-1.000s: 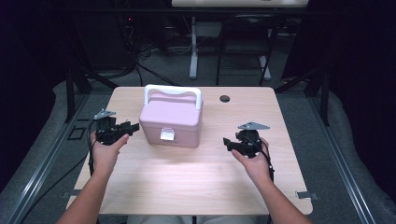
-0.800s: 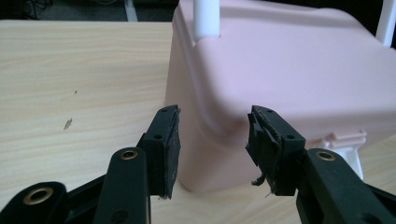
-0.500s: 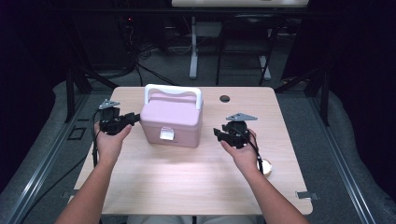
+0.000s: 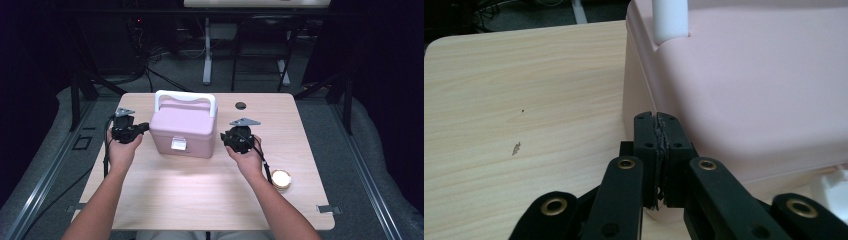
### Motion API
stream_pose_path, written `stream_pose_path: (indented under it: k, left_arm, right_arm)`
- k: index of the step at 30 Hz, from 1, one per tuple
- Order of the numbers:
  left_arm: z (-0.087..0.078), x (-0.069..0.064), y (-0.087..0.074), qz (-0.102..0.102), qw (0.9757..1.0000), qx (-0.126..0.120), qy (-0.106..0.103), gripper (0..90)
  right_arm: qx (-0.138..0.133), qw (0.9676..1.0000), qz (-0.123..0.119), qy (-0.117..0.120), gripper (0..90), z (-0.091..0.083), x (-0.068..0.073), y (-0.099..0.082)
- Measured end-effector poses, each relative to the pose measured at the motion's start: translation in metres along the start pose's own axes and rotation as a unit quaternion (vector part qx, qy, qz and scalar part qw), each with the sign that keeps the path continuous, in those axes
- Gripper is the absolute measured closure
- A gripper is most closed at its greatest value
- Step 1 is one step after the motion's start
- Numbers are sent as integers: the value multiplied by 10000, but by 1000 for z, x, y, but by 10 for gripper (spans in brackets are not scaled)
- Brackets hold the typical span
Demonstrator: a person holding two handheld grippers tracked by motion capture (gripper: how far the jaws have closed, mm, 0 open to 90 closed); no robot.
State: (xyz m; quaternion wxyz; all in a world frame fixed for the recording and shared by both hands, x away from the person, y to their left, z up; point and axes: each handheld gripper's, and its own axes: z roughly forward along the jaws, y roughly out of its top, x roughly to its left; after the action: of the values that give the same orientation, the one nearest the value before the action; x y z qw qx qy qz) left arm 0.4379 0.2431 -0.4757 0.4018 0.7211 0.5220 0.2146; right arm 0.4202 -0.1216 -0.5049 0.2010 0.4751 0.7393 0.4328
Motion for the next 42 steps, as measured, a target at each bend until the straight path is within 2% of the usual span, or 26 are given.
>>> stream_pose_path:
  k: [4, 7, 10, 14, 16, 24, 26, 30, 33, 36, 42]
  left_arm:
    - [5, 3, -1, 68, 10000, 28, -62, 898]
    - [6, 4, -2, 29, 9998, -19, -171, 900]
    - [7, 1, -3, 78, 9997, -37, -220, 900]
    - [7, -4, -4, 148, 9994, -18, -313, 900]
    - [6, -7, -4, 183, 9993, 0, -328, 900]
    - [6, -20, -8, 247, 9978, 2, -622, 900]
    - [7, -22, -8, 267, 9977, -2, -629, 900]
    - [14, -23, -11, 158, 9988, 72, -463, 900]
    - [22, -20, -15, 57, 9986, 106, -517, 900]
    - [28, -21, -17, 102, 9985, 185, -500, 900]
    - [32, -21, -19, -26, 9982, 161, -568, 900]
  right_arm:
    - [-8, 10000, 34, 50, 762, 9, 6, 2]
    - [-3, 10000, 7, 68, 782, 14, 10, 3]
    - [-27, 10000, 25, -25, 810, 16, 13, 4]
    - [-36, 9999, 146, 0, 871, 14, 8, 5]
    - [-22, 10000, 84, -45, 893, 13, 8, 5]
    - [26, 9998, 94, -197, 894, 5, -3, 3]
    - [39, 9997, 104, -213, 879, 3, -6, 3]
    - [54, 9997, 75, -205, 871, 1, -10, 2]
    - [42, 9998, 77, -190, 876, 4, -10, 2]
    - [39, 9998, 97, -189, 883, 6, -10, 1]
    - [41, 9997, 150, -198, 897, 9, -12, 1]
